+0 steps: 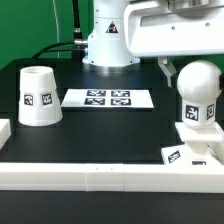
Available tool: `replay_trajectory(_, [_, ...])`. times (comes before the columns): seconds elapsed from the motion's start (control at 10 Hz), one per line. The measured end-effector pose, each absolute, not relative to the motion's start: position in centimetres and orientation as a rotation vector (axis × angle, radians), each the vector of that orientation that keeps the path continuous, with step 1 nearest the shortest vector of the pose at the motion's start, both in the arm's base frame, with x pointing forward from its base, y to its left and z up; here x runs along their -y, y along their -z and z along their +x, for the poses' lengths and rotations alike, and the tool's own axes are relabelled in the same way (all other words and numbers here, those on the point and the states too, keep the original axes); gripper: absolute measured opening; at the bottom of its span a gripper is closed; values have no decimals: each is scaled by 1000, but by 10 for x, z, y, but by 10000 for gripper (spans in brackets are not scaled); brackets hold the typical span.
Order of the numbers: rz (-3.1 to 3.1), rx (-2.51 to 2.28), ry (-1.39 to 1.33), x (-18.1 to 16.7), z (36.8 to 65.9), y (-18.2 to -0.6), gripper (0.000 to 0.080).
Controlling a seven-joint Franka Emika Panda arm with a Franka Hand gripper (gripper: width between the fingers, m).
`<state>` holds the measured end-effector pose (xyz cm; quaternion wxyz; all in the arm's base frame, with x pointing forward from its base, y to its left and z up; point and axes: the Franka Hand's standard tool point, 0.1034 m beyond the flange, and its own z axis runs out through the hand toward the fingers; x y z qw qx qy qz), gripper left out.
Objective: Assemble lamp
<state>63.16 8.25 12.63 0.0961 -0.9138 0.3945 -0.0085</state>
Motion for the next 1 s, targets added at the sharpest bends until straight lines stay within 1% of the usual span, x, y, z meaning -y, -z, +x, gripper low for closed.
replay_trajectory(0.5, [-2422,-1631,-57,-84,631,-126,580])
replay_trajectory(1.0, [-2271,-1825,-89,-88,631,-126,580])
